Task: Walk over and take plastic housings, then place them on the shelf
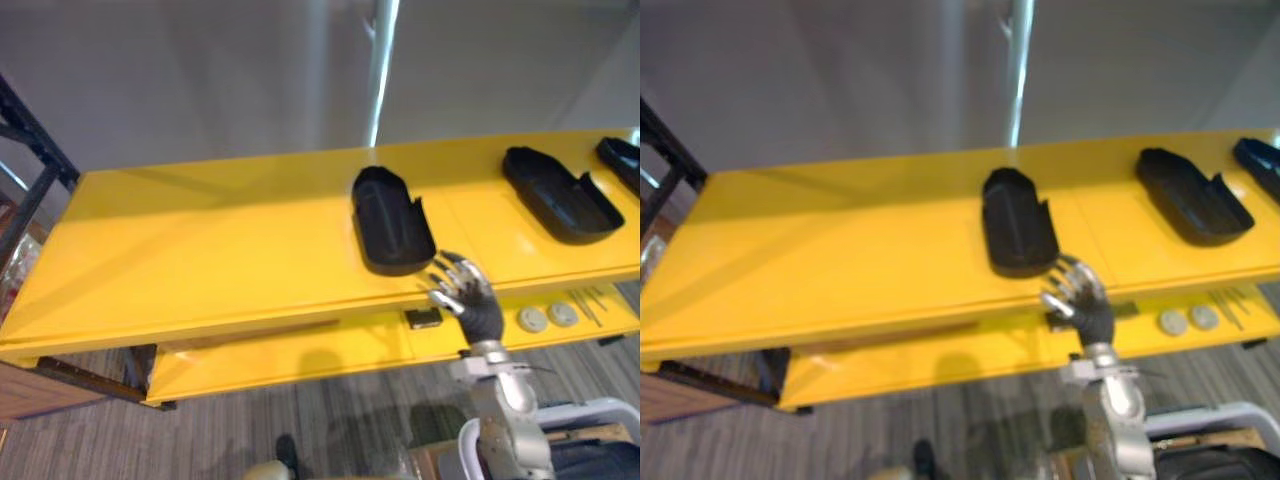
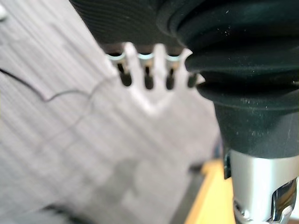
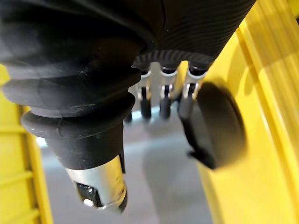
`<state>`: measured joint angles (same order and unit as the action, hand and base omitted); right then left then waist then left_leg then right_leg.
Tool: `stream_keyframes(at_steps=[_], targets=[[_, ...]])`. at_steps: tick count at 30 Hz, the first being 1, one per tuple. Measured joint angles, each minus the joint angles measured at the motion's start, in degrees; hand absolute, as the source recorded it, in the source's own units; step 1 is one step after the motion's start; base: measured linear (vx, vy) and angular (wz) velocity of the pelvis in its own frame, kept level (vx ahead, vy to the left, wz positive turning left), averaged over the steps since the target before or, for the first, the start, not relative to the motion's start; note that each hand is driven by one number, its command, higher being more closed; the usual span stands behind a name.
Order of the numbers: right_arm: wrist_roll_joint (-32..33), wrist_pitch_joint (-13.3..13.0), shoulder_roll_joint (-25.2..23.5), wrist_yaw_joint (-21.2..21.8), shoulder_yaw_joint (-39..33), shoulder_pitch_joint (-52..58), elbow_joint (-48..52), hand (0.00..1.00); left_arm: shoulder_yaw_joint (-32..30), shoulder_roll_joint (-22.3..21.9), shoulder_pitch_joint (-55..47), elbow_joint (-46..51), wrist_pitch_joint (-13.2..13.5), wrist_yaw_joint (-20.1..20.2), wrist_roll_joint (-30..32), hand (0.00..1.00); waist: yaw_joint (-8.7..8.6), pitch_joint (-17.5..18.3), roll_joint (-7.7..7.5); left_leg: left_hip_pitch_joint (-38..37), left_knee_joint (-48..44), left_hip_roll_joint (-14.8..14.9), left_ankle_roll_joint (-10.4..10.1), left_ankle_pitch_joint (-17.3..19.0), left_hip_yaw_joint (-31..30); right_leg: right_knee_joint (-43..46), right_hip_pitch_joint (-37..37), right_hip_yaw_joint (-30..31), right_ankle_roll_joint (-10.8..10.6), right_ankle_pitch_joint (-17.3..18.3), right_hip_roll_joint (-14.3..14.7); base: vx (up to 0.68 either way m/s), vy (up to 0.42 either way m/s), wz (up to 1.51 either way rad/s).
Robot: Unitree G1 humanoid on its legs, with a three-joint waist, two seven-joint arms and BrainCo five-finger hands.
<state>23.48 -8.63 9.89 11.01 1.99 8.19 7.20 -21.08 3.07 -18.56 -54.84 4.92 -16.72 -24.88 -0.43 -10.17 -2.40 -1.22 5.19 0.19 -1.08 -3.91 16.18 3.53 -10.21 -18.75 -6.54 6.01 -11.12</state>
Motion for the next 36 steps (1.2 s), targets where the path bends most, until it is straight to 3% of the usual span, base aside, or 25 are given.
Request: stream_keyframes(at_steps=[8,17,19,23,26,31,36], targets=[[-4.09,0.11,0.27,-0.05,6.35,-4.17,-1.16,1.00,6.95,1.58,0.02,-2.20,-1.77,7.53,1.18,0.00,0.58,-0.30,-0.20,-2.24,0.00,0.19,-0.29,0.60,-0.79,1.21,-1.63,0.23,0.65,0.37,0.21,0.08,-0.010,0.06],[-7.61,-0.02,2.65,-3.04,8.25,-6.98,-1.09,1.00,11.70,2.43,0.97,-2.61,-1.66,8.39,1.18,0.00,-0.24,-1.26,1.87,-1.35,-0.17,0.66,-0.75,0.64,-0.14,2.23,0.05,1.92,1.73,1.57,0.29,-0.02,-0.012,-0.06],[-9.18,-0.14,4.44,-5.17,7.21,-11.37,0.23,1.00,13.63,3.81,4.88,-2.62,-1.63,8.37,1.19,0.00,-0.78,-4.37,2.52,1.30,-2.50,1.55,-0.43,-0.13,-0.50,5.96,3.40,2.30,2.62,2.10,0.36,-0.06,0.005,0.10],[-10.85,-0.11,6.10,-7.34,4.75,-18.12,6.92,1.00,15.80,6.01,11.99,-2.55,-0.49,8.23,0.37,0.00,-0.77,-11.14,2.72,8.01,-10.48,3.82,-0.14,1.89,0.21,9.12,8.83,5.33,3.03,2.40,1.16,-0.19,0.018,-0.13],[-10.89,-0.04,7.26,-7.29,3.83,-19.85,11.25,1.00,18.43,5.74,14.65,-2.07,1.45,7.94,-1.44,0.00,-1.59,-14.67,3.10,9.47,-10.69,4.01,-0.17,1.67,2.27,9.17,11.58,8.10,1.50,2.66,1.22,-0.13,0.027,-0.29],[-10.86,0.09,9.44,-7.12,2.62,-19.54,12.60,1.00,20.19,5.70,15.51,-2.08,2.51,6.57,-2.38,0.00,-3.52,-15.40,4.16,11.05,-9.42,3.69,0.53,0.31,2.56,10.07,14.52,9.01,0.65,2.15,1.03,-0.03,0.016,-0.08],[-10.91,0.09,9.79,-6.98,2.02,-19.74,12.64,1.00,21.96,5.67,15.64,-2.10,2.40,6.37,-3.96,0.00,-3.30,-15.73,4.80,10.71,-9.56,3.62,0.52,0.29,2.02,10.60,14.12,8.74,0.75,2.45,0.99,0.03,-0.007,0.05]])
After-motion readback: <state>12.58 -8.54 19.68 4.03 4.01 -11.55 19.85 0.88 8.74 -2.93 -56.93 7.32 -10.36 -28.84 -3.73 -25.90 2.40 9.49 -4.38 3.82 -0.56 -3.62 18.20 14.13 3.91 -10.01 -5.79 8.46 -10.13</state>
